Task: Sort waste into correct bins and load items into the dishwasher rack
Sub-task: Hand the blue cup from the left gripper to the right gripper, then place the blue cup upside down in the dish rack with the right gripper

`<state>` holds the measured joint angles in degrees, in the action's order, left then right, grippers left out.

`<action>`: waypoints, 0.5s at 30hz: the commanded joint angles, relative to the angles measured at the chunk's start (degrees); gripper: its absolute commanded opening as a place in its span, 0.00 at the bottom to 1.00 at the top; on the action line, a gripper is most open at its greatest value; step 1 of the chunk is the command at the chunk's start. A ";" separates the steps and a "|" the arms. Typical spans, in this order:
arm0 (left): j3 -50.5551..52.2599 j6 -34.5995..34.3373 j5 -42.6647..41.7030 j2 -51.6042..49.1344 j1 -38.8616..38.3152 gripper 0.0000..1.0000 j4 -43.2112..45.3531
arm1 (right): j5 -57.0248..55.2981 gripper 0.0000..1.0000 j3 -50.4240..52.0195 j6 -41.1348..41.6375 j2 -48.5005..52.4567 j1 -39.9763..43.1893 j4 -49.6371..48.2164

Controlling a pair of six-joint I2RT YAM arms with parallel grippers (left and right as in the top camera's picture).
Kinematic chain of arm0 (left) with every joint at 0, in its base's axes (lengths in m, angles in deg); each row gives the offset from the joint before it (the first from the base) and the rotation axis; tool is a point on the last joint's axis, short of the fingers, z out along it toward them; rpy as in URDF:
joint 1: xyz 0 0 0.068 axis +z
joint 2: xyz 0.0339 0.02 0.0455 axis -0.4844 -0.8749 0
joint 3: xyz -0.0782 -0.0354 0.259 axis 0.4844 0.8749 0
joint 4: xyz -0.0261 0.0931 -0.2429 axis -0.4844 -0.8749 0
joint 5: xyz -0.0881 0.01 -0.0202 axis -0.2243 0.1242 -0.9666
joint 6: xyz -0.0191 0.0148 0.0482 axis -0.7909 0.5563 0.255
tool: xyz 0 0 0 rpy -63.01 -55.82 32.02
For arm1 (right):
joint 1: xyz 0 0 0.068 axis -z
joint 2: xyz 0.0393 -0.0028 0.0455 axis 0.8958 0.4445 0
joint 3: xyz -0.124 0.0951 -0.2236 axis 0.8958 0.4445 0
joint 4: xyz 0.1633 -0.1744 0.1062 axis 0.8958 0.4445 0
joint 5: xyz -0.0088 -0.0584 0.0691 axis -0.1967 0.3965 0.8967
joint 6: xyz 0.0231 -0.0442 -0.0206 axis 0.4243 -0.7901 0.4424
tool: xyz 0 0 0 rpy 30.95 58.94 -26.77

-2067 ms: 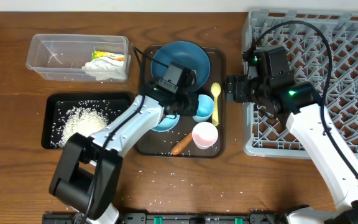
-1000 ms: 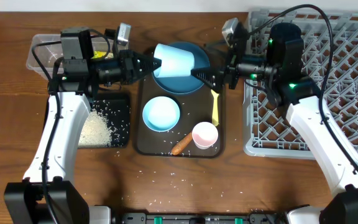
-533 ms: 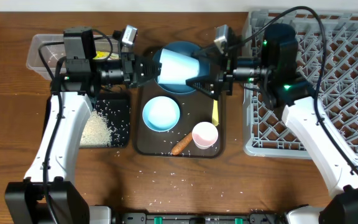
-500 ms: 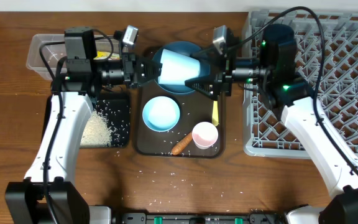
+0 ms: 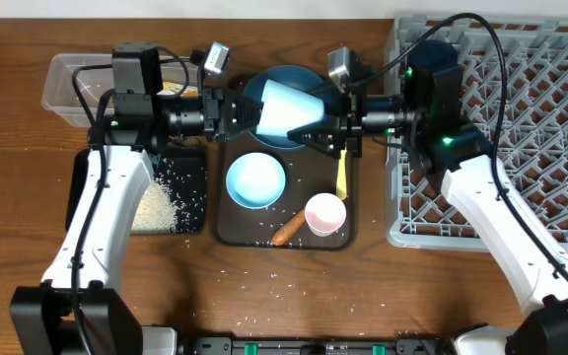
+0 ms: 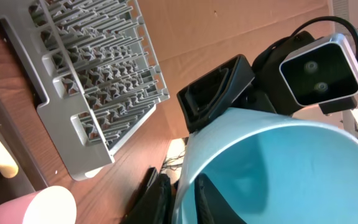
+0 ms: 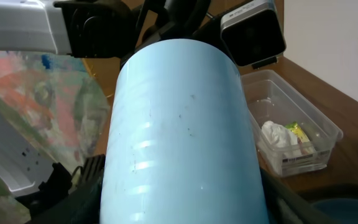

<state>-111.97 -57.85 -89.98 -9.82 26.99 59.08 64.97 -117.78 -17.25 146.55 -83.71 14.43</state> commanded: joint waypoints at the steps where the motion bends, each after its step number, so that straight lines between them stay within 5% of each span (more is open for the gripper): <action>1: -0.46 0.55 -0.02 -0.11 -0.13 0.25 0.09 | 0.28 0.57 -0.44 0.13 0.50 1.81 0.02; 9: -0.44 4.76 8.41 -0.11 -0.02 0.33 0.04 | -6.14 0.51 -0.46 8.22 0.39 10.71 1.84; 15: -0.33 7.50 22.62 -0.11 -0.04 0.33 -1.20 | -28.94 0.54 -0.63 8.35 -2.08 17.03 15.10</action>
<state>-111.97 -53.59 -77.17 -9.82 26.99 58.60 50.33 -117.83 -10.28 146.51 -68.36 26.89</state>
